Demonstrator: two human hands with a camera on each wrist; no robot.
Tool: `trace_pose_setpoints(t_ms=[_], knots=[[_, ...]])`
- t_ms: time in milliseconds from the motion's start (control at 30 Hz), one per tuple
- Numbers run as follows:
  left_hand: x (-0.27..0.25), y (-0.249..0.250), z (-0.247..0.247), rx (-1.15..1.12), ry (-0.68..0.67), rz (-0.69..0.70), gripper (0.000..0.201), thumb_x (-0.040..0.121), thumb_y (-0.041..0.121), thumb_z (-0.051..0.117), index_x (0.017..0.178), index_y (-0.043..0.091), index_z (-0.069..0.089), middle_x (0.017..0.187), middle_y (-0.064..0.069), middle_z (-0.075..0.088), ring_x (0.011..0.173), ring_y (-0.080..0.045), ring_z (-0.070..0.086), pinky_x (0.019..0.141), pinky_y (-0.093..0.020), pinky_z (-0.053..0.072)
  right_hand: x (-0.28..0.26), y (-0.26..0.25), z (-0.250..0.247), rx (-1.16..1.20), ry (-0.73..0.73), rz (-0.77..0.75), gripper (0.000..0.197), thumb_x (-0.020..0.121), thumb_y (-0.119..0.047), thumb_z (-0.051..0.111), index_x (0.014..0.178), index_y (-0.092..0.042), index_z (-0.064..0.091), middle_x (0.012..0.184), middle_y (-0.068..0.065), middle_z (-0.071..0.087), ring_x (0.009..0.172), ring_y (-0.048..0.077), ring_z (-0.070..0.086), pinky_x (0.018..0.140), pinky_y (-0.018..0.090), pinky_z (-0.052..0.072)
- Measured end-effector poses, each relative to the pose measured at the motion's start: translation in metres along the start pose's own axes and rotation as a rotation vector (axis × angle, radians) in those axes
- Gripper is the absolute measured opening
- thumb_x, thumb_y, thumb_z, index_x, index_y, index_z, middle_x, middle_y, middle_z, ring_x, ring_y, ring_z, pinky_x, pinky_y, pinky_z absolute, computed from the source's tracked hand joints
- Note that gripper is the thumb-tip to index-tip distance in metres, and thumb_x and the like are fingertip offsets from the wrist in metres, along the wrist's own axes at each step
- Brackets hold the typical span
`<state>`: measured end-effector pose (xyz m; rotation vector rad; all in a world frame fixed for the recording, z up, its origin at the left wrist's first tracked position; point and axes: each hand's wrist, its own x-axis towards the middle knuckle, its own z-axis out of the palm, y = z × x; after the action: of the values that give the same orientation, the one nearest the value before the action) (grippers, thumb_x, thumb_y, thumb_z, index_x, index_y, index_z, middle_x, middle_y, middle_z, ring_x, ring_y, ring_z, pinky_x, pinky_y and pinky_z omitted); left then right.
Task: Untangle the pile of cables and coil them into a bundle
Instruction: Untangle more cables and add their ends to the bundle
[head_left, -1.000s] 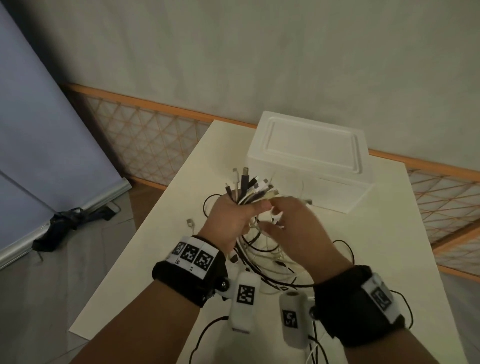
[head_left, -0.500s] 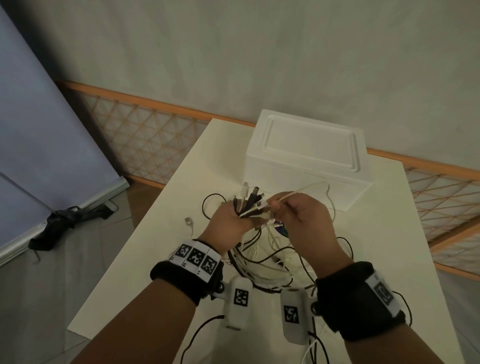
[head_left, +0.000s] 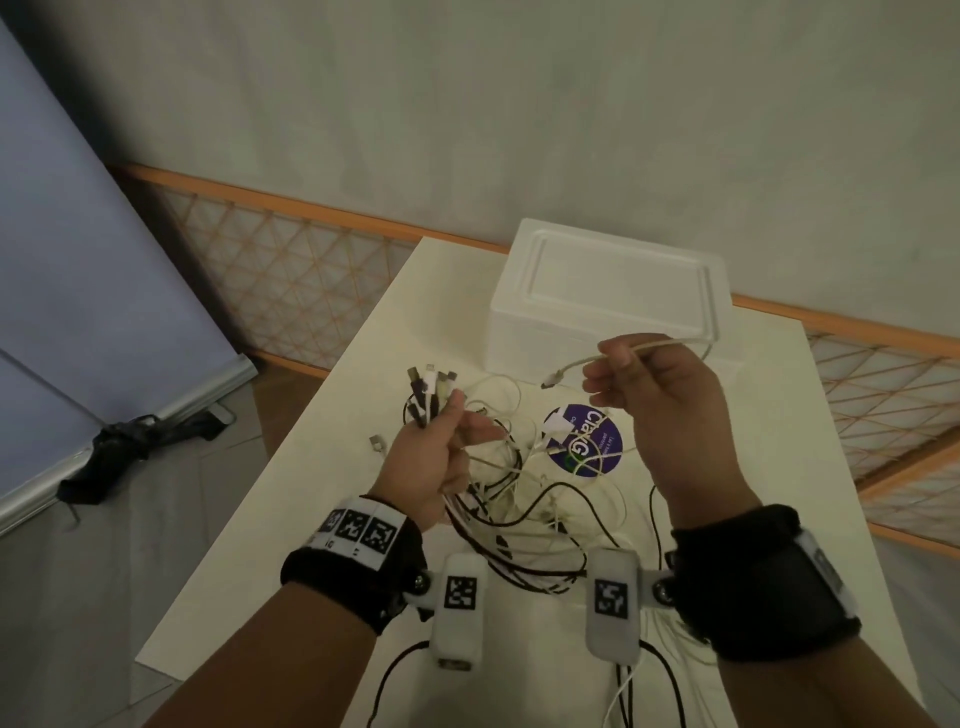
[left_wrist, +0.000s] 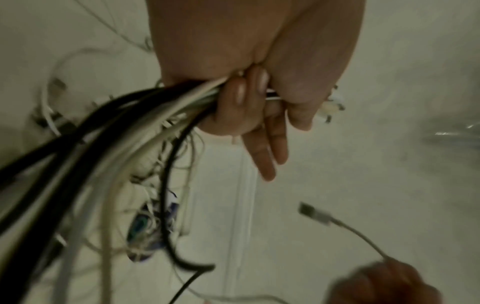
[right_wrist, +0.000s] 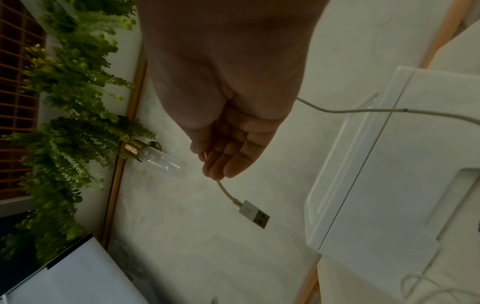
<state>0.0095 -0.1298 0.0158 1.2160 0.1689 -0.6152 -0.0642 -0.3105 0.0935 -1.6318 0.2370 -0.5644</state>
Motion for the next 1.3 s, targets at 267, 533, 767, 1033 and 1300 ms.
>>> trace_pose_setpoints(t_ms=[267, 533, 767, 1033, 1300], knots=[[-0.011, 0.003, 0.019, -0.103, -0.269, -0.205, 0.037, 0.096, 0.044, 0.044, 0.107, 0.016, 0.065, 0.108, -0.014, 0.071, 0.031, -0.003, 0.021, 0.033, -0.014, 0.018, -0.009, 0.003, 0.014, 0.148, -0.275, 0.127, 0.034, 0.096, -0.024, 0.047, 0.065, -0.013, 0.059, 0.065, 0.017, 0.047, 0.059, 0.024, 0.044, 0.058, 0.028, 0.043], [-0.001, -0.007, 0.006, -0.059, -0.201, -0.304, 0.026, 0.099, 0.03, 0.046, 0.098, 0.011, 0.064, 0.099, -0.011, 0.074, 0.029, -0.003, 0.021, 0.03, -0.014, 0.02, -0.021, 0.02, -0.013, -0.5, -0.466, 0.254, 0.037, 0.1, -0.032, 0.041, 0.073, -0.018, 0.063, 0.052, -0.006, 0.054, 0.046, 0.009, 0.046, 0.053, 0.023, 0.041], [0.003, -0.038, 0.015, 0.056, -0.075, -0.332, 0.028, 0.099, 0.028, 0.047, 0.09, 0.009, 0.065, 0.08, -0.005, 0.063, 0.031, -0.004, 0.024, 0.032, -0.015, 0.019, -0.022, 0.036, -0.021, -0.64, -0.246, 0.095, 0.033, 0.095, -0.007, 0.042, 0.116, -0.024, 0.06, 0.078, -0.005, 0.067, 0.069, 0.008, 0.059, 0.069, 0.024, 0.044], [-0.01, -0.058, -0.01, 0.25, 0.079, -0.209, 0.02, 0.095, 0.025, 0.056, 0.096, 0.008, 0.067, 0.068, -0.002, 0.051, 0.037, -0.007, 0.028, 0.037, -0.018, 0.023, -0.019, 0.062, -0.04, -0.873, -0.152, 0.165, 0.036, 0.099, -0.012, 0.037, 0.129, -0.019, 0.054, 0.093, 0.001, 0.065, 0.09, 0.02, 0.058, 0.078, 0.03, 0.042], [-0.006, -0.049, -0.02, 1.034, -0.292, -0.04, 0.009, 0.085, 0.029, 0.068, 0.089, 0.021, 0.067, 0.08, 0.006, 0.063, 0.074, -0.007, 0.057, 0.063, -0.016, 0.041, -0.023, 0.078, -0.032, -1.2, 0.183, 0.055, 0.071, 0.082, -0.014, 0.062, 0.145, -0.023, 0.032, 0.145, 0.011, 0.033, 0.129, 0.033, 0.031, 0.102, 0.049, 0.029]])
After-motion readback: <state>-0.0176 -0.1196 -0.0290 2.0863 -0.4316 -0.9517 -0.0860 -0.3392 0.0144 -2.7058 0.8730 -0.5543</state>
